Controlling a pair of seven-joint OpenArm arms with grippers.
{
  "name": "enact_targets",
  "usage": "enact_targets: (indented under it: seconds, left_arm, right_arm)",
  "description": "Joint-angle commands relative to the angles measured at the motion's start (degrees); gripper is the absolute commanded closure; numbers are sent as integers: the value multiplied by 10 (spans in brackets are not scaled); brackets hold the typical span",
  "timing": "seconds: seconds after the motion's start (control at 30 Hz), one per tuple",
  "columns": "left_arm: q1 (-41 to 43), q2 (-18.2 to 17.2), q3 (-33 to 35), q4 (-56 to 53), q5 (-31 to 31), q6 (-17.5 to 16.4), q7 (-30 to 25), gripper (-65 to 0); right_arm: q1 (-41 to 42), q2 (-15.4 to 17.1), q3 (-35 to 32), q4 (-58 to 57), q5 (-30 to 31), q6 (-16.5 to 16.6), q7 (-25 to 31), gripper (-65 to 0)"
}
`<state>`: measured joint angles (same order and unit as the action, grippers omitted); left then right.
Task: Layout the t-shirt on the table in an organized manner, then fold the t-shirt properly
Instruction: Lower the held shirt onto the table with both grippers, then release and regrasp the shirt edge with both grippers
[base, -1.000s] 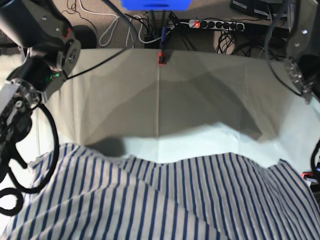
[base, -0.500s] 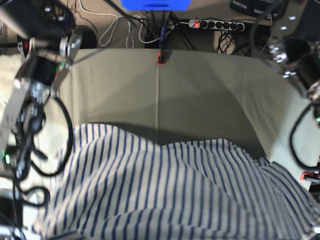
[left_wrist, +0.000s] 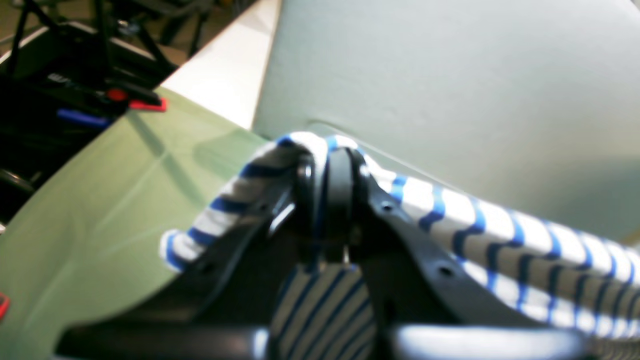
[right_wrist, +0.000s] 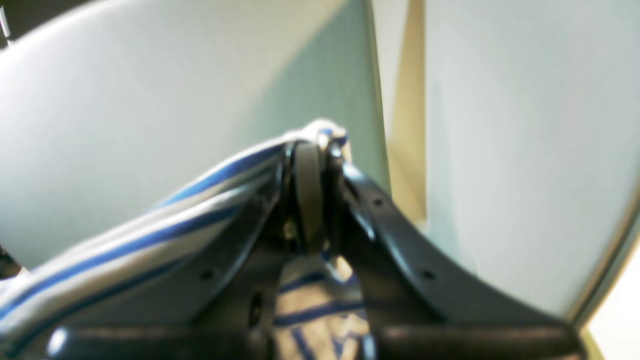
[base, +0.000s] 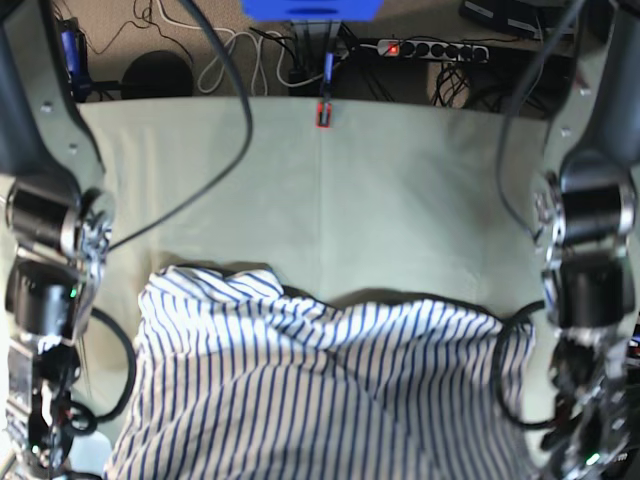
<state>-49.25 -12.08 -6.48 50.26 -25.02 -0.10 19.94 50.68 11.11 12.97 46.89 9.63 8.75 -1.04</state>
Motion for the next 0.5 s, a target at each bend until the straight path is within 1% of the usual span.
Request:
enact_targets:
  seconds: [0.0, 0.03, 0.1, 0.13, 0.23, 0.3, 0.33, 0.37, 0.47]
  left_arm:
    - [-43, -9, 12, -11, 1, -2, -41, -42]
    - [-54, -9, 21, -37, 1, -1, -49, -76]
    - [-71, -9, 26, -84, 1, -1, -54, -156]
    - [-78, -8, 26, -106, 1, -1, -55, -204]
    - [-92, -4, 25, -143, 1, 2, -56, -344]
    - [-90, -4, 21, -146, -2, 2, -56, -385]
    - [-89, -5, 21, -147, -2, 2, -57, -400]
    - [-89, -5, 21, -149, -2, 2, -57, -413]
    - [-87, -8, 21, -146, -3, 1, -56, -459]
  right_arm:
    - [30, 16, 1, 5, 4, -4, 27, 0]
    - [32, 19, -1, -3, 4, -4, 14, -1]
    - [38, 24, -20, -22, 4, -4, -10, -59]
    - [41, 27, -33, -33, 4, -4, -15, -105]
    - [40, 33, -79, -47, 4, -4, -15, -275]
    - [37, 35, -91, -47, 4, -4, -17, -351]
    - [32, 35, -92, -47, 4, -4, -19, -370]
    - [26, 35, -91, -47, 4, -4, -19, -376]
    - [20, 37, -91, -47, 5, -4, -20, -376]
